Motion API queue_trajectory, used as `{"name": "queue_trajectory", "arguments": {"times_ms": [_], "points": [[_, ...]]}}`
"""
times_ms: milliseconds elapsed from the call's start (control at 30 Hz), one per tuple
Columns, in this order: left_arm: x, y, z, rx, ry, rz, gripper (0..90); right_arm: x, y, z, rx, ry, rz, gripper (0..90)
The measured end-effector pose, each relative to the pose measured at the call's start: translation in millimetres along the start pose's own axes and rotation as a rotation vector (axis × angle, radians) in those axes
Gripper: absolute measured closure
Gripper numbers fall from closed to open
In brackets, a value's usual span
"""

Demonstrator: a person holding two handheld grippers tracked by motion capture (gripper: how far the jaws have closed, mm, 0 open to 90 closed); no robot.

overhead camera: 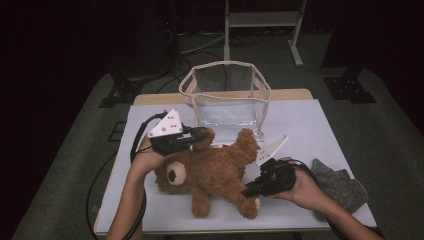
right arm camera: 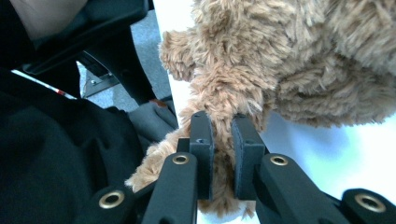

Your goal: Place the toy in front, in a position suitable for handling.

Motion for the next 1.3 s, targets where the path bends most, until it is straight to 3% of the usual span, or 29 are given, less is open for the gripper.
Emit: {"name": "queue_trajectory", "arguments": {"times_ms": [333, 467, 533, 600, 767, 933, 1000, 1200, 1300], "points": [[-5.9, 61.6, -14.6, 0.044, 0.022, 0.115, 81.7, -21.4, -30.1, 49.2, -0.008, 0.083, 0.062, 80.2], [-9.3, 92.6, -5.5, 0.091, 0.019, 0.175, 81.7, -35.7, -26.2, 77.7, 0.017, 0.153, 0.073, 80.1], [-9.6, 102.0, -4.1, 0.073, 0.003, 0.201, 81.7, -44.4, -20.4, 90.3, 0.024, 0.181, 0.089, 80.1], [-8.9, 106.3, -4.6, 0.074, 0.003, 0.206, 81.5, -49.1, -18.2, 95.2, -0.001, 0.213, 0.068, 79.7], [-6.0, 104.5, -5.0, 0.098, 0.010, 0.197, 76.8, -49.1, -19.6, 91.9, -0.009, 0.169, 0.097, 68.9], [-5.6, 98.5, -5.0, 0.067, -0.003, 0.201, 68.5, -44.6, -26.6, 68.0, -0.104, 0.100, 0.107, 50.8], [-7.1, 94.8, -5.7, 0.067, 0.007, 0.199, 65.9, -44.8, -24.5, 54.8, -0.142, 0.062, 0.140, 46.1], [-9.6, 71.6, -1.4, 0.061, 0.011, 0.185, 57.7, -52.2, -8.3, 34.7, -0.171, -0.050, 0.271, 39.5], [-11.4, 58.0, 7.8, 0.061, 0.004, 0.175, 53.3, -58.9, -6.6, 33.5, -0.191, -0.059, 0.298, 36.7]]}}
Point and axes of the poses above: each handheld gripper's, and its own axes: y roughly forward along the jaws, z roughly out of its underside, x roughly to its left, the point moved 8 cm from there along y, roughly forward along the jaws, and after that the axes turned 13 degrees about z, right-handed, at the moved point
